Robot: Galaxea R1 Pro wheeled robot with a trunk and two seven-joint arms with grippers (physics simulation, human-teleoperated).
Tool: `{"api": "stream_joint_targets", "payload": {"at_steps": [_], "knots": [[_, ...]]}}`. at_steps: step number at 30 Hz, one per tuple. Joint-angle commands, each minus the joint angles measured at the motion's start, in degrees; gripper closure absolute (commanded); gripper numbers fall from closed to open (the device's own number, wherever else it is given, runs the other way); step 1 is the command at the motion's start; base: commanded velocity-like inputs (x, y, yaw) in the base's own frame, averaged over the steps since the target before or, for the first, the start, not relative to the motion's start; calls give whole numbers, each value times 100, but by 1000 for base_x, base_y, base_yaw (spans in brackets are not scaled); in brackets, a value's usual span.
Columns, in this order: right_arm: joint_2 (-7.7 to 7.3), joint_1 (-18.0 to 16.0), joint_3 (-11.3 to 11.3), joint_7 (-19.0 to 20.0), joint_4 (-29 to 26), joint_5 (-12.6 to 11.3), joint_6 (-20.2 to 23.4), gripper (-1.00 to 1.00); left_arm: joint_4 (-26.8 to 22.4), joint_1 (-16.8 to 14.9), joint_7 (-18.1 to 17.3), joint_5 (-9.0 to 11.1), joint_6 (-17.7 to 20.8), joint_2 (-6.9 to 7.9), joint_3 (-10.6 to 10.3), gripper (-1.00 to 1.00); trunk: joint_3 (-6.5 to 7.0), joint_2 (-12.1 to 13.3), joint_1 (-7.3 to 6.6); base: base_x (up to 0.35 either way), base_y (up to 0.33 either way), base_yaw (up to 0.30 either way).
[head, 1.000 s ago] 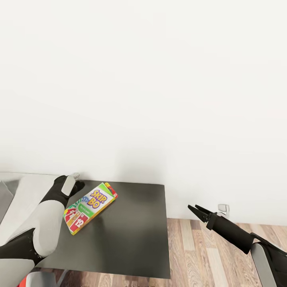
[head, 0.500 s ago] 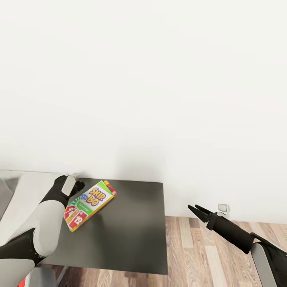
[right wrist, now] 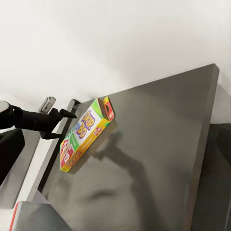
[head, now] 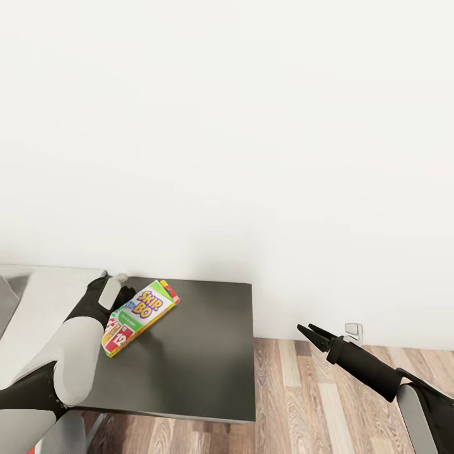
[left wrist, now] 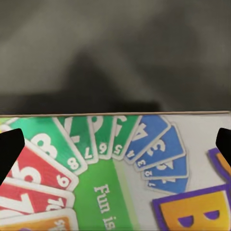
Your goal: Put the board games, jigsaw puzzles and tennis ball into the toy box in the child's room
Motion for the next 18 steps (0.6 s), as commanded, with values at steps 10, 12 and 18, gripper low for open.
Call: {"api": "stream_joint_targets", "payload": {"at_steps": [10,12,18], "knots": [[-4,-4,-4,9,-1,-23,36,-100,-7,-4,43,61,12,-7,0,-100,-9,-10,3,-3,-3,0],[-6,-4,-4,11,-1,-23,36,-100,-7,-4,43,61,12,-9,-2,-100,-9,-10,3,0,0,0],[-8,-4,-4,13,-1,-23,36,-100,-7,-4,41,58,9,-5,-4,-100,-9,-10,3,3,0,0]]}}
